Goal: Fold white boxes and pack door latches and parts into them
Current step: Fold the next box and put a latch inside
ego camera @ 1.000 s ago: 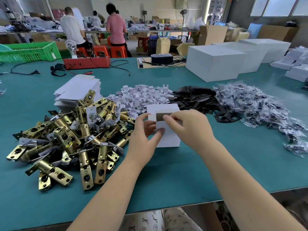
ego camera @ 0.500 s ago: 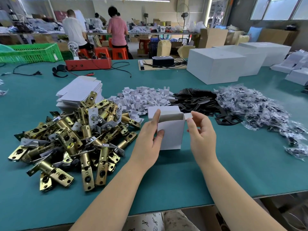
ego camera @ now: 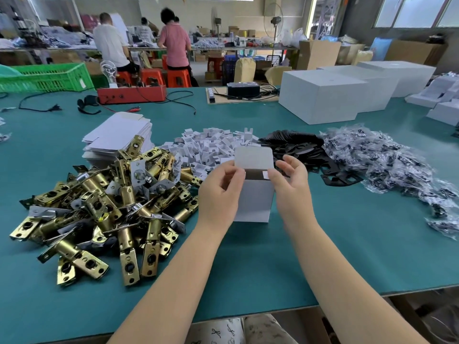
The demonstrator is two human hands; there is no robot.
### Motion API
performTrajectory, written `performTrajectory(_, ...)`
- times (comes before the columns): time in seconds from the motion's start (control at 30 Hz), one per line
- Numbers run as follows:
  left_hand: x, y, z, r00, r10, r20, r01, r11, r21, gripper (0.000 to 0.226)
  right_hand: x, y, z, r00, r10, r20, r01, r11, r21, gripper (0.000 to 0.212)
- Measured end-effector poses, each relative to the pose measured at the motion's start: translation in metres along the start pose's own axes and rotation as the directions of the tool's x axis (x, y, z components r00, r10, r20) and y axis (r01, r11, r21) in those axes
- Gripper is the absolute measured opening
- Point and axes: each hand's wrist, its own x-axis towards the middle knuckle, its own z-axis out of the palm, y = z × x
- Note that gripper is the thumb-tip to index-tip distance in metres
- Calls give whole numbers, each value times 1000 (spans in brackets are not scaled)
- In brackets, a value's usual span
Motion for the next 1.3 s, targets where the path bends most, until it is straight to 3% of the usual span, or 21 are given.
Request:
performTrajectory(0.07,4,2,1,998,-61,-1,60,982,-181,29,2,0,0,998,40,49,-46,993,109,42)
performTrajectory(0.13,7,1,-1,994,-98,50,109,943,-314,47,3,-3,-1,994,-69,88,60,993,100,38)
performTrajectory(0.23,11,2,-3,995,-49,90,70,967,-245,35,3,-7,0,976,-202,81,198,979,53,43)
performTrajectory(0.33,5,2,-4,990,-34,139,68,966,-250,13,-1,-3,0,973,-204,104,201,979,44,40)
performTrajectory(0.53,-3,-6,-5,993,25,114,-6,987,-159,18,-12,5,-8,948,-259,185,252,966,59,22)
performTrajectory(0.63,-2,-8,-8,993,19,116,-11,998,-68,23,-17,6,-5,954,-254,161,263,964,-39,14)
performTrajectory(0.83,0,-2,-2,996,60,71,-62,998,16,13,-16,4,-2,952,-272,143,295,940,-170,25)
performTrajectory(1.13,9,3,-6,981,121,152,-124,992,15,13,-6,-4,-5,961,-225,163,240,968,-78,22)
performTrajectory(1.3,6,-1,-14,971,141,192,-137,990,-31,19,-5,-3,-5,937,-278,210,296,953,-58,26)
